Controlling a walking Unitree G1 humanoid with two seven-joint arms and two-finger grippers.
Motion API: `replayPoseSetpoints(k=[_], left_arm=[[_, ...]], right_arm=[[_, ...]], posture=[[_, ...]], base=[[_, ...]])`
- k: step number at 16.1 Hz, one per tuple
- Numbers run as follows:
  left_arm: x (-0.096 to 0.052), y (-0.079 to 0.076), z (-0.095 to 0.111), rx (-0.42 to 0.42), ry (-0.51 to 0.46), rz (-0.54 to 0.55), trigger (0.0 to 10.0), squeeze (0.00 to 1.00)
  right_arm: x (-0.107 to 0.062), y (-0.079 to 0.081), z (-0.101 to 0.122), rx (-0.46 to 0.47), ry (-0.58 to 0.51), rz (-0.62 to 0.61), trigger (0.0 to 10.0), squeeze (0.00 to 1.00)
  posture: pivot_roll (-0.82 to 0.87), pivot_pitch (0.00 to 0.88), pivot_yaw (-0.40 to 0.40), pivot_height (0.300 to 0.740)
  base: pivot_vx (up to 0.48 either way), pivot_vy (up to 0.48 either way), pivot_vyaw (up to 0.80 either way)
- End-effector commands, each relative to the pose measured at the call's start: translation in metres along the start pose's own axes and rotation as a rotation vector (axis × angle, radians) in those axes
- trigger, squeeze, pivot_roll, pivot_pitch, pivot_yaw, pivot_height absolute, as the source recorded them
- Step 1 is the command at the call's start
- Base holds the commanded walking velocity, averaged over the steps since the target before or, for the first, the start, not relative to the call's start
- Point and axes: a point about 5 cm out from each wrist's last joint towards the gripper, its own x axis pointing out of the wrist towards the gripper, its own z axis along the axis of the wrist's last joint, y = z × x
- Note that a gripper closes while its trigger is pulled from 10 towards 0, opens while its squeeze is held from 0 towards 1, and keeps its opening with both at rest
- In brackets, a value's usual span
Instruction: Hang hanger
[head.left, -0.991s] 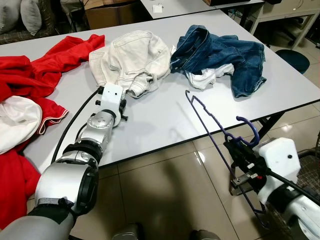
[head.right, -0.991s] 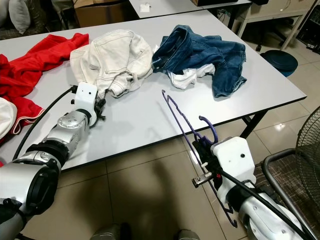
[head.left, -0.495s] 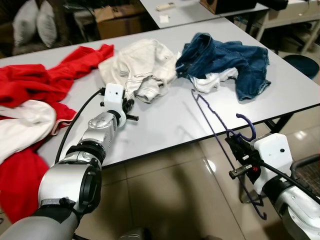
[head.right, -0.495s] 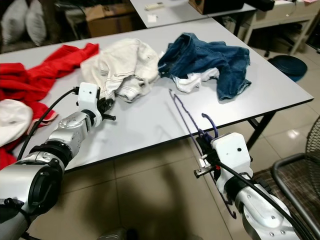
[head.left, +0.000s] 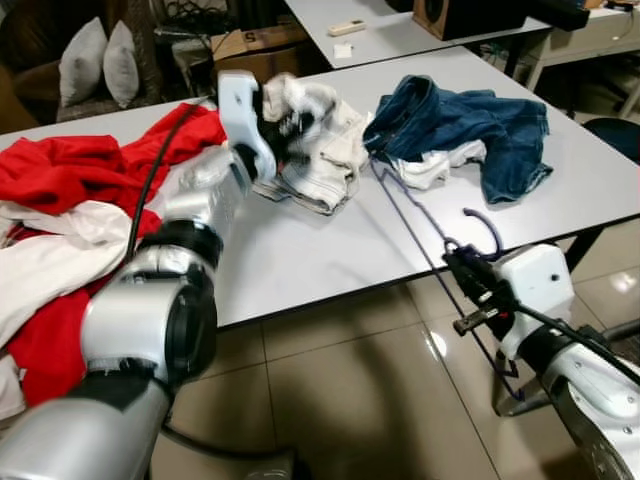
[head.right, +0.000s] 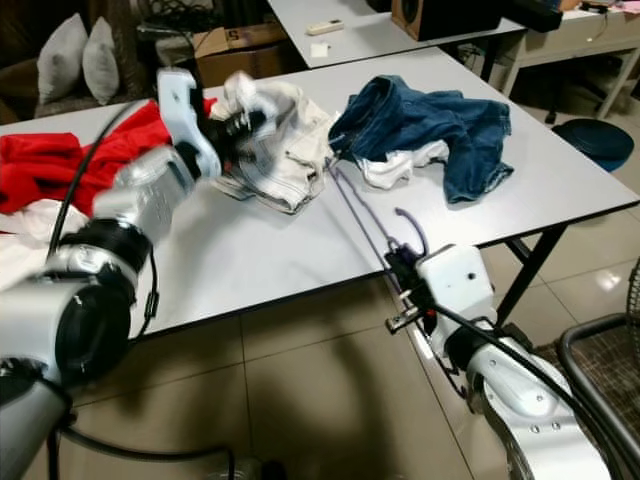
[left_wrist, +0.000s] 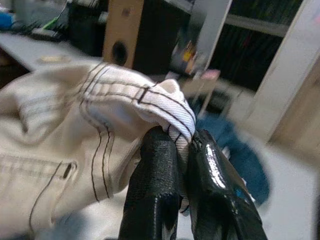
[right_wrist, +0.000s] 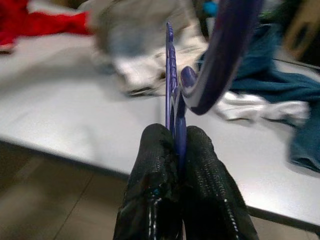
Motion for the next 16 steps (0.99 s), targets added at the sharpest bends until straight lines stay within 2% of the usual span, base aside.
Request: replayPoseSetpoints(k=[1, 2, 4, 5, 8, 9, 11, 13, 14, 16], left_arm=[[0.004, -0.004, 0.037, -0.008, -0.111, -0.035, 0.0, 0.0], [0.007, -0.008, 0.07, -0.103, -0.215, -0.052, 0.0, 0.0], [0.006, -0.011, 0.091, -0.181, -0.294, -0.071, 0.0, 0.0], [0.007, -0.017, 0.112, -0.243, -0.359, -0.102, 0.0, 0.0], [0.01, -0.027, 0.121, -0.255, -0.362, -0.154, 0.0, 0.0], [0.014, -0.035, 0.121, -0.262, -0.343, -0.202, 0.0, 0.0], [0.015, -0.04, 0.121, -0.273, -0.335, -0.233, 0.0, 0.0], [0.015, -0.044, 0.121, -0.257, -0.316, -0.27, 0.0, 0.0], [0.012, -0.043, 0.122, -0.221, -0.297, -0.301, 0.0, 0.0], [-0.002, -0.032, 0.118, -0.187, -0.245, -0.368, 0.0, 0.0]], right_arm=[[0.004, 0.005, 0.002, -0.01, -0.022, 0.046, 10.0, 0.0], [0.009, 0.007, 0.002, -0.016, -0.033, 0.073, 10.0, 0.0], [0.013, 0.01, 0.004, -0.014, -0.051, 0.093, 10.0, 0.0], [0.016, 0.017, 0.006, -0.002, -0.072, 0.146, 10.0, 0.0], [0.025, 0.023, 0.008, -0.003, -0.091, 0.194, 10.0, 0.0], [0.043, 0.02, 0.006, 0.008, -0.068, 0.155, 10.0, 0.0], [0.058, 0.014, 0.001, 0.04, -0.028, 0.097, 10.0, 0.0], [0.073, 0.005, -0.007, 0.106, 0.008, 0.011, 10.0, 0.0], [0.078, -0.004, -0.012, 0.185, 0.02, -0.066, 10.0, 0.0], [0.073, -0.024, -0.023, 0.265, 0.043, -0.174, 10.0, 0.0]], posture=[[-0.03, 0.0, 0.121, 0.74], [-0.02, 0.0, 0.114, 0.74], [-0.01, 0.0, 0.111, 0.74], [-0.01, 0.0, 0.11, 0.74], [-0.01, 0.0, 0.115, 0.74], [-0.01, 0.0, 0.117, 0.74], [-0.01, 0.0, 0.118, 0.74], [0.0, 0.0, 0.112, 0.74], [0.01, 0.0, 0.107, 0.74], [0.0, 0.0, 0.105, 0.74]], base=[[0.0, 0.0, 0.0], [0.0, 0.0, 0.0], [0.0, 0.0, 0.0], [0.0, 0.0, 0.0], [0.0, 0.0, 0.0], [0.0, 0.0, 0.0], [0.0, 0.0, 0.0], [0.0, 0.0, 0.0], [0.0, 0.0, 0.0], [0.0, 0.0, 0.0]])
